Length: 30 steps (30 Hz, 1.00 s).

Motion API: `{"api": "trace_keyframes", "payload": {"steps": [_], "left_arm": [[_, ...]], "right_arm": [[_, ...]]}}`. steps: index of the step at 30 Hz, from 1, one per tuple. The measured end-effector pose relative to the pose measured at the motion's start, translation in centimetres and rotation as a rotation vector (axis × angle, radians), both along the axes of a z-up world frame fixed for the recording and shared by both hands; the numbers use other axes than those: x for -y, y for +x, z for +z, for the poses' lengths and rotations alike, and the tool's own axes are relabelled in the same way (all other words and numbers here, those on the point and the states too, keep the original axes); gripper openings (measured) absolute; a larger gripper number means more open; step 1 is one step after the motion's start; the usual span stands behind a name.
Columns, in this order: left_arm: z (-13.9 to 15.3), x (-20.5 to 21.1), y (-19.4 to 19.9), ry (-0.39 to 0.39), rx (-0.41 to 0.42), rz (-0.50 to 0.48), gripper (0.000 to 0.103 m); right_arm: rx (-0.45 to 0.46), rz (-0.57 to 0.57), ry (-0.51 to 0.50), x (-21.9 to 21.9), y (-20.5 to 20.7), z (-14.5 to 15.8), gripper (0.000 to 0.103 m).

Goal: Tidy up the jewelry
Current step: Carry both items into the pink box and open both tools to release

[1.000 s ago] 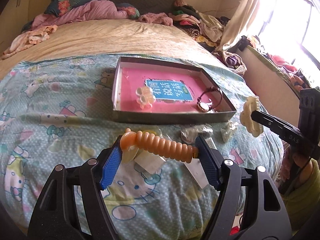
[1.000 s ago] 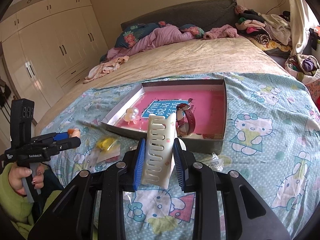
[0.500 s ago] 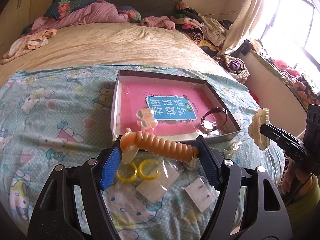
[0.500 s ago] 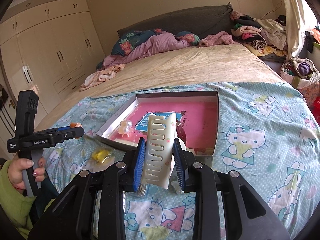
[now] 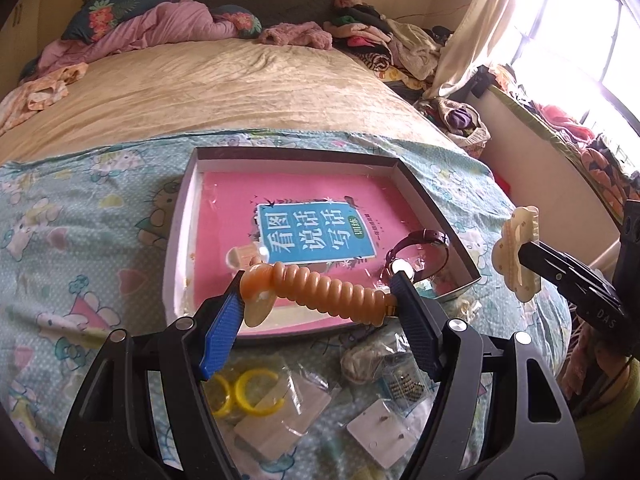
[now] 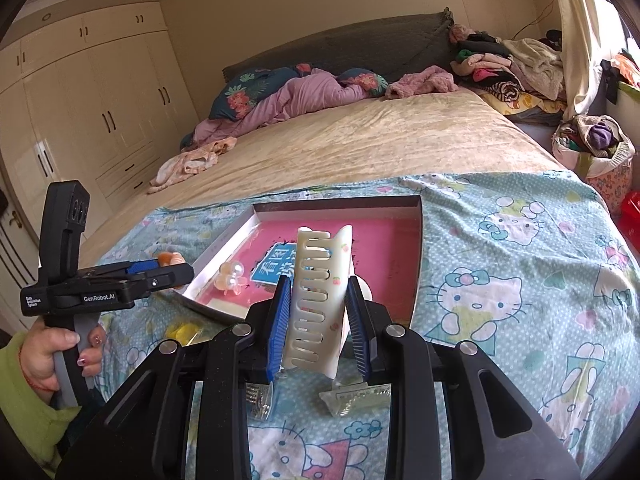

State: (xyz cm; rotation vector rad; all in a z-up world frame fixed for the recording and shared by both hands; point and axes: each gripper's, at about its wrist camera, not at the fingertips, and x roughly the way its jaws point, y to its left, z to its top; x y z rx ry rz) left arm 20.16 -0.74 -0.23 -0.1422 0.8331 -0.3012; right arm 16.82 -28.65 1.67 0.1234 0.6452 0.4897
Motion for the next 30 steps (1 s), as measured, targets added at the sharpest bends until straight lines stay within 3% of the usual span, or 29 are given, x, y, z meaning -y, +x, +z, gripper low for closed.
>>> {"api": "trace_keyframes", "payload": {"steps": [19,30], "left_arm": [[-2.0,3.0,3.2,-0.002,-0.030,-0.060,0.064],[-4.2,4.6,4.3,0.036,-0.052,-0.107,0.064]], "right_arm": [[-0.043,-0.046,-0.006,0.4,4.3,-1.7,0.027],[-0.090,-0.056,-0.009,-0.1,6.9,-3.4,0.027]]}}
